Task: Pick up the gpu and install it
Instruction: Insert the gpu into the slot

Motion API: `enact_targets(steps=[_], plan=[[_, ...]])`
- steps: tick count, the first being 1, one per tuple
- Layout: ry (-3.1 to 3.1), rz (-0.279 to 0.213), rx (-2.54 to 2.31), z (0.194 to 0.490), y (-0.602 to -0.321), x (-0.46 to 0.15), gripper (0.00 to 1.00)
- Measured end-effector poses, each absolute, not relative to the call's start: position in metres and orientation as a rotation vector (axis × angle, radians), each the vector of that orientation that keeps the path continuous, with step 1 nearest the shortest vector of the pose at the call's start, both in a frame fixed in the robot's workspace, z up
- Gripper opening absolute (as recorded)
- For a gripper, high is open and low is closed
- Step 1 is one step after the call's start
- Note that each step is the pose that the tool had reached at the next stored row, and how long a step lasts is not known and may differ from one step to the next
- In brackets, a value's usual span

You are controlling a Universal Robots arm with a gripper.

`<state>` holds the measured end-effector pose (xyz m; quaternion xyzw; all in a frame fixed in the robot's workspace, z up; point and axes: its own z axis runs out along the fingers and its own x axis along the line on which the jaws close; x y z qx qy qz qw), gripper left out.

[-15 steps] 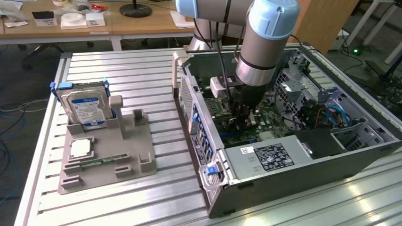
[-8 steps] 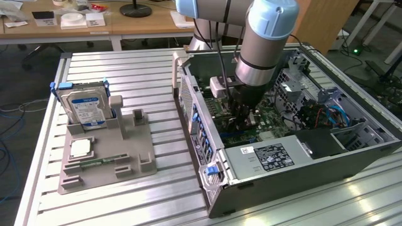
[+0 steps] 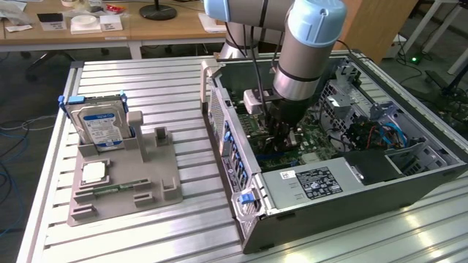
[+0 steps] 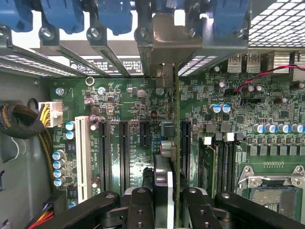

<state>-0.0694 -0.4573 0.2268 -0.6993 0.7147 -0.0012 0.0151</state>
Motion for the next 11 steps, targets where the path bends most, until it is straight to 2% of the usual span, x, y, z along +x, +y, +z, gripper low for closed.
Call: enact_targets(steps=[11], plan=[[2.224, -0.003, -2.176, 0.2228, -0.4573, -0.0695, 0.28]])
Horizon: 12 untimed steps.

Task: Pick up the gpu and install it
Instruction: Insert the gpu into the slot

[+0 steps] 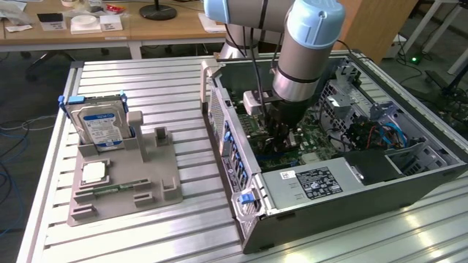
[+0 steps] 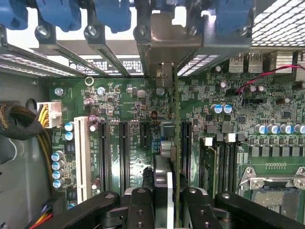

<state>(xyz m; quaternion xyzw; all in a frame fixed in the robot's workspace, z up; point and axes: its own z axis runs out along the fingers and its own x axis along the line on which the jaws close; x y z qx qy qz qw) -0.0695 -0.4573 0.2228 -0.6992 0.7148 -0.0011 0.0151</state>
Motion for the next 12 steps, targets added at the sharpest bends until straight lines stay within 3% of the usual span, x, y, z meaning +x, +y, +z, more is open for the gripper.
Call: enact_targets(steps=[12], plan=[[2.225, -0.002, -2.176, 0.2259, -0.4573, -0.0694, 0.28]])
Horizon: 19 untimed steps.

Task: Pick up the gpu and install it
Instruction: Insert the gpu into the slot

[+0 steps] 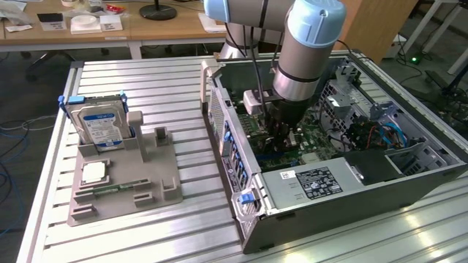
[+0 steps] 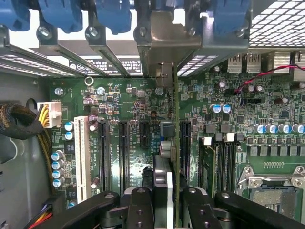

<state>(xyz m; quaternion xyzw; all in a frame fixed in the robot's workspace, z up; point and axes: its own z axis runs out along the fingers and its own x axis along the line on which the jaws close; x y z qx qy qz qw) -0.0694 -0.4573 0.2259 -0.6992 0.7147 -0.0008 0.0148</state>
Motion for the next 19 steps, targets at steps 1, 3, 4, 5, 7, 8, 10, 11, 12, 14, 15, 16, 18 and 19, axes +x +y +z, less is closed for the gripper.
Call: enact_targets(steps=[1, 3, 4, 5, 7, 8, 10, 11, 12, 14, 15, 16, 18, 19], plan=[[2.224, -0.002, -2.176, 0.2259, -0.4572, -0.0695, 0.28], [2.225, -0.002, -2.176, 0.2259, -0.4574, -0.0695, 0.28], [2.225, -0.002, -2.175, 0.2259, -0.4574, -0.0695, 0.28], [2.226, -0.002, -2.175, 0.2259, -0.4574, -0.0694, 0.28], [2.228, -0.003, -2.173, 0.2258, -0.4575, -0.0695, 0.28], [2.229, -0.003, -2.172, 0.2256, -0.4575, -0.0695, 0.28], [2.229, -0.002, -2.172, 0.2246, -0.4575, -0.0695, 0.28], [2.229, -0.003, -2.173, 0.224, -0.4575, -0.0695, 0.28], [2.229, -0.003, -2.173, 0.2233, -0.4576, -0.0695, 0.28], [2.23, -0.003, -2.174, 0.2218, -0.4576, -0.0695, 0.28], [2.229, -0.003, -2.172, 0.2206, -0.4575, -0.0695, 0.28], [2.229, -0.003, -2.173, 0.2203, -0.4576, -0.0695, 0.28], [2.229, -0.003, -2.173, 0.2202, -0.4575, -0.0695, 0.28], [2.229, -0.003, -2.173, 0.2202, -0.4575, -0.0695, 0.28]])
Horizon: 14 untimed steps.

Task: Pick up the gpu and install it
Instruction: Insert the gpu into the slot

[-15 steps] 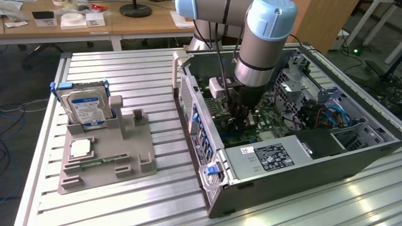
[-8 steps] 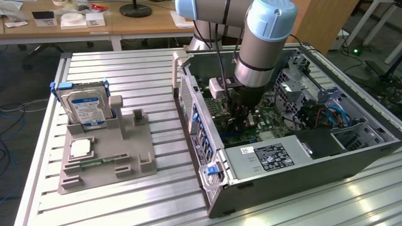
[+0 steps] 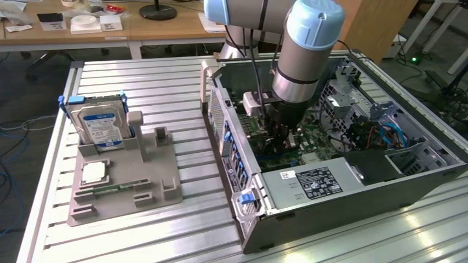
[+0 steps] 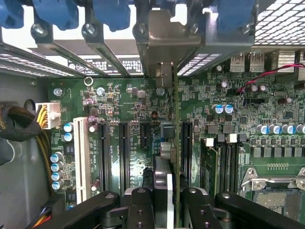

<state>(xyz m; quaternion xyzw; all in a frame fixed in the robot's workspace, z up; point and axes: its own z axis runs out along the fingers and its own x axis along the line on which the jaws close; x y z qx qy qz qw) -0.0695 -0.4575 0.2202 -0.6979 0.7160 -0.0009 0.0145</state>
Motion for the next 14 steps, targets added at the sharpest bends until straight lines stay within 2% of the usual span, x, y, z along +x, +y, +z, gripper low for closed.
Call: enact_targets(steps=[14], plan=[[2.235, -0.012, -2.176, 0.2253, -0.4575, -0.0695, 0.28]])
